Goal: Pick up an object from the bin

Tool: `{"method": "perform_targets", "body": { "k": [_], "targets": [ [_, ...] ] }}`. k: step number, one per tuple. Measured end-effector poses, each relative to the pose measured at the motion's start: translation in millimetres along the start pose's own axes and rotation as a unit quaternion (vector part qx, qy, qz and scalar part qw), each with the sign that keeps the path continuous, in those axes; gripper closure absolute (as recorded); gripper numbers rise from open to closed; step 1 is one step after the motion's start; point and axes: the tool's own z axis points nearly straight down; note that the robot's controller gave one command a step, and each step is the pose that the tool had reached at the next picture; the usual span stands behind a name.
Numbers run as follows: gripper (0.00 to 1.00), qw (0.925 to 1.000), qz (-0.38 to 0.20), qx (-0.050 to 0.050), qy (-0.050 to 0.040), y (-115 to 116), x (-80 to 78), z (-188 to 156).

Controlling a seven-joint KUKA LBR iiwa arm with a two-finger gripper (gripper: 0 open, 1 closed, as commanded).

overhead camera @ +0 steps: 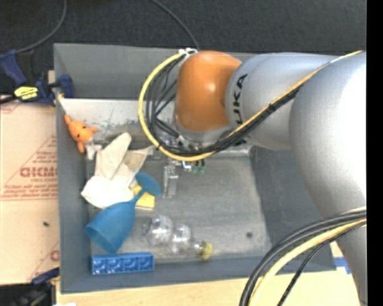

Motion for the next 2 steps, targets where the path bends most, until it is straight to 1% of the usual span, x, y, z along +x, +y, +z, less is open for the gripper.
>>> {"method": "perform_targets", "body": {
  "k": [1, 2],
  "targets": [
    [0.0, 0.9777, -0.21, -0.002, -0.0029, 57.3, 2.3, 36.0],
    [1.0, 0.9727, -0.232, -0.001, -0.0016, 42.3, 4.7, 53.3]
  ]
}}
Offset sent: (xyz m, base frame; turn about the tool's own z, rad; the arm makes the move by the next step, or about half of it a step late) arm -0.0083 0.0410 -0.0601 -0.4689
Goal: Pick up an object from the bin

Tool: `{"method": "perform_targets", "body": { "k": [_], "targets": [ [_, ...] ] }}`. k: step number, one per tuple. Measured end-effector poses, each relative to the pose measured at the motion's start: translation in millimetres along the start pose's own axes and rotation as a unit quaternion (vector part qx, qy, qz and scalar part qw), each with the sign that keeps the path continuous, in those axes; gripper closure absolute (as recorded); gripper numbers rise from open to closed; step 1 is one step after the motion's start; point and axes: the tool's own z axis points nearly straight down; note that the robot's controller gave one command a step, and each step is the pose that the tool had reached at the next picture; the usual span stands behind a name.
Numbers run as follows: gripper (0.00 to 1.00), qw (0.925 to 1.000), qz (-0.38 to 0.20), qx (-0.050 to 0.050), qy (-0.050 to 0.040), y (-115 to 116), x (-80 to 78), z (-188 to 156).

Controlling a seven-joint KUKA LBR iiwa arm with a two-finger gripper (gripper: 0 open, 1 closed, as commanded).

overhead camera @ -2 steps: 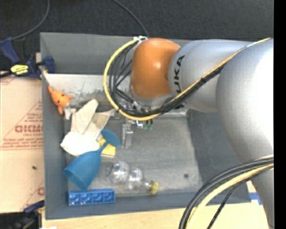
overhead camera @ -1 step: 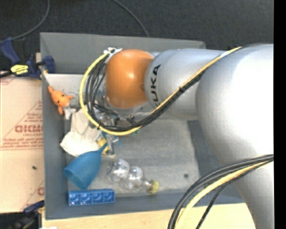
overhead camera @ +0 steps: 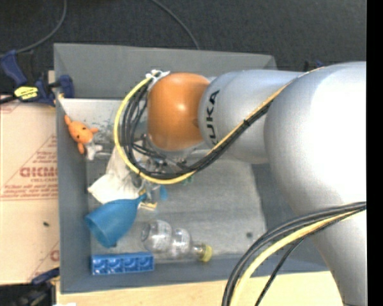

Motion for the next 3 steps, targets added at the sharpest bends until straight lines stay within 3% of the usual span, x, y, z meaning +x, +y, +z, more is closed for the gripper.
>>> {"method": "perform_targets", "body": {
  "k": [3],
  "targets": [
    [1.0, 1.0, 0.003, -0.001, 0.0001, -0.2, 0.0, 0.0]
  ]
}}
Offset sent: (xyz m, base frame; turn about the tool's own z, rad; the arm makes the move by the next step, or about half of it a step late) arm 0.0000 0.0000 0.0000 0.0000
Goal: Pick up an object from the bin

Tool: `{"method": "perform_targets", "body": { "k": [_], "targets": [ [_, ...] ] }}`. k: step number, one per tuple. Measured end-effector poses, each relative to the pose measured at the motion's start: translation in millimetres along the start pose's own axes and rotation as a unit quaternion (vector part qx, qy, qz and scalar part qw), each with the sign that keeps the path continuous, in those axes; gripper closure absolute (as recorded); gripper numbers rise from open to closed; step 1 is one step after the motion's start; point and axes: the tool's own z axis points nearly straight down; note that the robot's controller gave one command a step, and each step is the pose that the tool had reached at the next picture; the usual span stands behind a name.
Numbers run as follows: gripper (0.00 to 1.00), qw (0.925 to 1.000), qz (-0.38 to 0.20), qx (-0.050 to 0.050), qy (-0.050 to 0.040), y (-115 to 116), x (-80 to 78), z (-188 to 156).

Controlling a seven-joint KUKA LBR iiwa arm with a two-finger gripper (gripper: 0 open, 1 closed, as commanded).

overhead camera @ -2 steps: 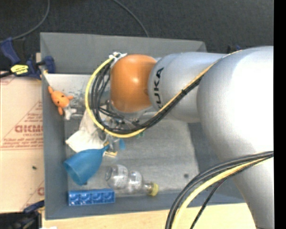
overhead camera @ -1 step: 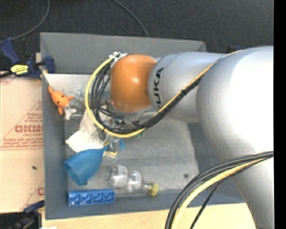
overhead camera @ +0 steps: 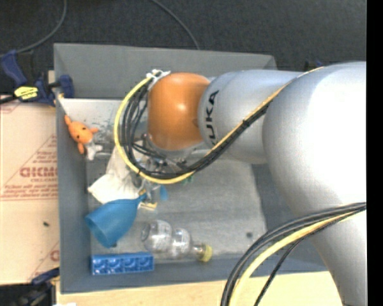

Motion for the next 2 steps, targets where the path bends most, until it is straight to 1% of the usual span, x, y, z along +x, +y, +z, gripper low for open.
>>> {"method": "perform_targets", "body": {
  "k": [2],
  "targets": [
    [1.0, 1.0, 0.001, 0.0, 0.0001, 0.0, 0.0, 0.0]
  ]
}}
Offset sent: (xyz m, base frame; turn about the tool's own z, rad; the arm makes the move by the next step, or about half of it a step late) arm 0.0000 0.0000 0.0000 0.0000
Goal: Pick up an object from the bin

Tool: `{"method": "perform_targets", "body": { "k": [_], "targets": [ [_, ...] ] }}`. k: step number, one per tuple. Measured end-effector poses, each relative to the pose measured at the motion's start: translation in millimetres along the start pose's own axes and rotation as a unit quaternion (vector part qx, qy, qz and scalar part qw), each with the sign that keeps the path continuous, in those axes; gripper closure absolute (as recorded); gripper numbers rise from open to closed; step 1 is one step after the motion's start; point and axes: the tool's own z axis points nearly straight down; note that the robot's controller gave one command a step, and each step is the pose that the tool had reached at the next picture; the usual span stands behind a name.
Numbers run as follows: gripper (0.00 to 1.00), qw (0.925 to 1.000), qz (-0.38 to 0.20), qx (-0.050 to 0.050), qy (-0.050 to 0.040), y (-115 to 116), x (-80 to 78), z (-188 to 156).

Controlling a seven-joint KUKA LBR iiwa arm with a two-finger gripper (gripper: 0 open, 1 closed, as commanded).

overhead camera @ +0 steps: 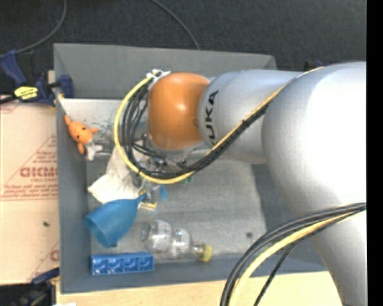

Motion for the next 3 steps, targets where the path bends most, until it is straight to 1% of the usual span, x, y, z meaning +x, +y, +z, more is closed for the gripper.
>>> {"method": "perform_targets", "body": {
  "k": [1, 2, 3],
  "targets": [
    [1.0, 1.0, 0.0, 0.0, 0.0, 0.0, 0.0, 0.0],
    [1.0, 0.9921, -0.125, 0.005, -0.0098, 18.0, 23.6, -0.1],
    [1.0, 0.991, -0.133, 0.003, -0.0044, 34.8, 25.3, 1.4]
  ]
}}
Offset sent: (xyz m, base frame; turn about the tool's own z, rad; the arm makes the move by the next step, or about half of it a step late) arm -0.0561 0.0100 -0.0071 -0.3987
